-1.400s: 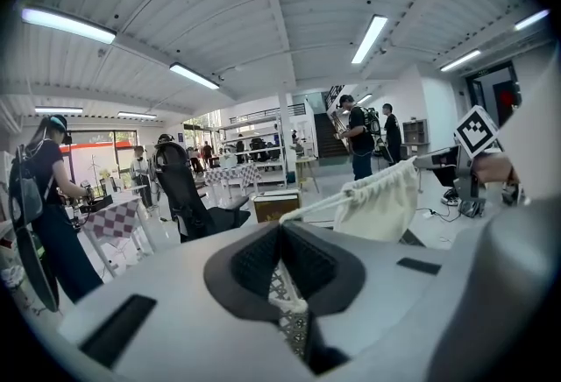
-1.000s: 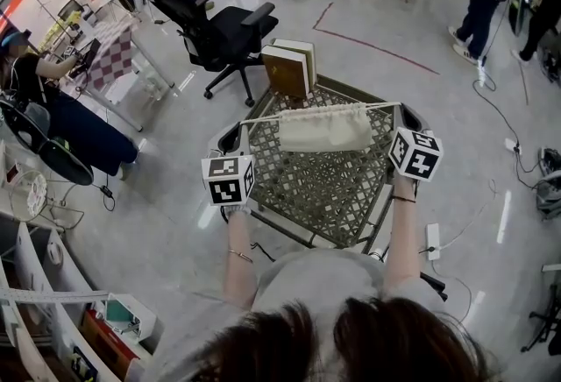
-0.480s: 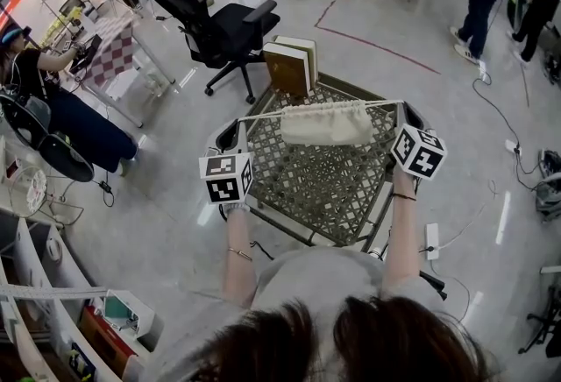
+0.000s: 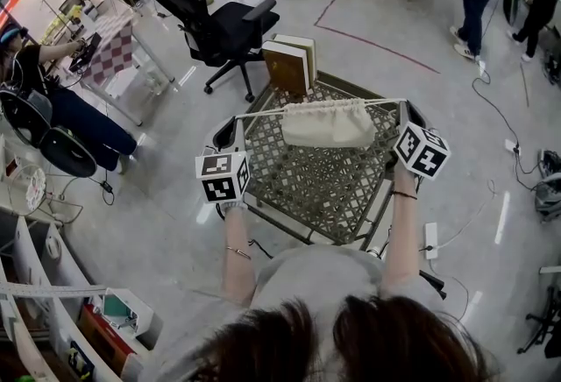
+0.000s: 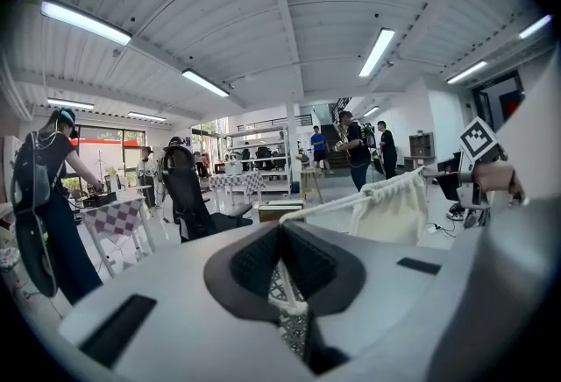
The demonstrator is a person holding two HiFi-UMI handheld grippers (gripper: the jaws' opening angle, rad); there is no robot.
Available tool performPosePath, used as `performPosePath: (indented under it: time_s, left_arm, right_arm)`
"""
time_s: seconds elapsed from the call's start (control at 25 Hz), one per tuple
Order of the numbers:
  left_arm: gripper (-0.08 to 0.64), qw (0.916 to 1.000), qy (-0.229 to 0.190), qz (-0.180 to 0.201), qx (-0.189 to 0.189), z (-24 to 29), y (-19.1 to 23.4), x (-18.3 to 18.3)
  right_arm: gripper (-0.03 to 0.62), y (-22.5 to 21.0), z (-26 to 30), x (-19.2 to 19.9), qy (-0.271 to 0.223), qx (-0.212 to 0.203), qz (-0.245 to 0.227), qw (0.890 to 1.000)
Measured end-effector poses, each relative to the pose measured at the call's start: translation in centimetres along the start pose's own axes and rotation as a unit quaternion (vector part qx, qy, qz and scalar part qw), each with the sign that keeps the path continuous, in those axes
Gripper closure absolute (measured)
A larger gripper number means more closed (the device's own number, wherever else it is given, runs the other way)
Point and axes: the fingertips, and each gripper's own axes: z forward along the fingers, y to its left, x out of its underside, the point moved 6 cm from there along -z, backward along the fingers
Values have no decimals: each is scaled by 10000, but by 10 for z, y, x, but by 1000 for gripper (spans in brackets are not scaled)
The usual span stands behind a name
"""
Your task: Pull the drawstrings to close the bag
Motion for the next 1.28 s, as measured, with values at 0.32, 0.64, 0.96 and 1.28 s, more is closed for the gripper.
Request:
performPosePath:
  time_s: [0.32,0.64,0.96,1.28]
  left_arm:
    - [534,10000,-42,-67,-1,-1,0,-2]
    - [534,9999,-140,-60,-24,-1,0,-5]
    - [534,9997,-218,-32,-87,1,2,-8]
    - [534,9996,-272,-30,-71,0,4,-11]
  right_arm:
    - [568,-5,-2,-2,-33,23,64,10000]
    - [568,-9,-2,-7,-151,36,327,9993]
    - [568,-12,2,-9,-262,39,560,9981]
    - [568,-16,0,-11,-346,124,739,9966]
